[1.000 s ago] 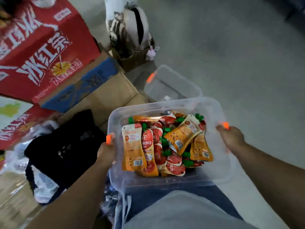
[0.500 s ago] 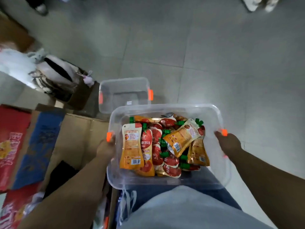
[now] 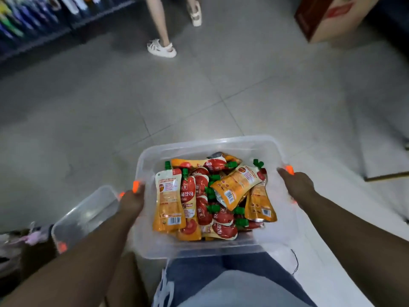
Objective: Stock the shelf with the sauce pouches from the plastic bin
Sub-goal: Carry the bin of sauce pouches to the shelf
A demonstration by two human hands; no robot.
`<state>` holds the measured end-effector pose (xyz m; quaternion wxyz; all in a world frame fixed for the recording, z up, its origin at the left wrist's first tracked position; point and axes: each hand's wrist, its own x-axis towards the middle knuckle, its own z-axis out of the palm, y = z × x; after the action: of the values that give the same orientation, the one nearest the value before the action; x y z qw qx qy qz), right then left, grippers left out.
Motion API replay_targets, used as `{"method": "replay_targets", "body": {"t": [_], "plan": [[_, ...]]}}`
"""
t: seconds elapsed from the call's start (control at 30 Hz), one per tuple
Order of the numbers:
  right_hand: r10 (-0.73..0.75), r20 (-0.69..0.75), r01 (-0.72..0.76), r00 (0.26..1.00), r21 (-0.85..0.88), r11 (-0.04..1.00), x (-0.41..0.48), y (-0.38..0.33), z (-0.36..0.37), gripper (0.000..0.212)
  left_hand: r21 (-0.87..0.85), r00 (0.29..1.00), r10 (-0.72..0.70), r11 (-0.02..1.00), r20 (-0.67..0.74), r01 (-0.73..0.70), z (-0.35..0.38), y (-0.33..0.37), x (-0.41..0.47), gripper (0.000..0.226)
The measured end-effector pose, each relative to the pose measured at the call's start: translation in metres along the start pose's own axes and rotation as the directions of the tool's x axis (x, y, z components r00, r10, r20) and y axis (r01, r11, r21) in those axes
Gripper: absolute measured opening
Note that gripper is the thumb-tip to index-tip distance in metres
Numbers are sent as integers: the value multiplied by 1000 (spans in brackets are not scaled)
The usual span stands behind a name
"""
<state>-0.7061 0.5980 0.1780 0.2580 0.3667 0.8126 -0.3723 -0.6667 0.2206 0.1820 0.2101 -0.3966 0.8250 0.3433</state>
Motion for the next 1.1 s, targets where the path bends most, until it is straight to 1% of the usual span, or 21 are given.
{"method": "replay_targets", "body": {"t": [0.07, 0.13, 0.2, 0.3, 0.37, 0.47, 0.57, 0.63, 0.77, 0.83, 0.93, 0.97, 1.1], "plan": [[45, -66, -41, 997, 57, 998, 17, 5, -27, 52, 61, 997, 76, 995, 28, -78, 13, 55, 12, 57], [100, -122, -87, 987, 107, 990, 32, 5, -55, 53, 107, 990, 120, 986, 75, -128, 28, 108, 24, 63], [153, -170, -125, 973, 167, 978, 45, 3, -81, 54, 117, 976, 182, 973, 119, -196, 44, 157, 38, 67], [246, -236, -180, 940, 268, 946, 58, 7, -119, 53, 145, 947, 254, 947, 198, -285, 77, 234, 51, 58], [308, -266, -207, 913, 349, 914, 65, 14, -139, 53, 165, 918, 310, 920, 245, -355, 98, 284, 49, 57], [417, -269, -251, 868, 487, 836, 69, 37, -169, 53, 258, 864, 376, 845, 335, -468, 136, 351, 37, 57], [524, -251, -301, 814, 590, 749, 67, 66, -191, 54, 306, 790, 454, 748, 412, -589, 179, 406, 12, 57], [592, -231, -329, 772, 652, 683, 67, 94, -206, 53, 317, 746, 484, 695, 457, -645, 217, 439, -12, 56], [708, -188, -376, 681, 740, 558, 66, 161, -230, 55, 376, 675, 498, 574, 545, -727, 294, 478, -74, 55], [749, -175, -397, 639, 759, 515, 64, 196, -242, 56, 391, 639, 492, 519, 590, -760, 333, 488, -108, 55], [808, -129, -453, 575, 772, 446, 54, 243, -263, 56, 391, 598, 442, 476, 668, -788, 389, 494, -159, 54], [830, -111, -470, 547, 780, 414, 48, 264, -271, 56, 395, 579, 426, 447, 695, -803, 412, 493, -181, 53], [903, -70, -456, 425, 845, 280, 21, 334, -293, 56, 366, 474, 370, 327, 799, -871, 497, 493, -261, 52]]}}
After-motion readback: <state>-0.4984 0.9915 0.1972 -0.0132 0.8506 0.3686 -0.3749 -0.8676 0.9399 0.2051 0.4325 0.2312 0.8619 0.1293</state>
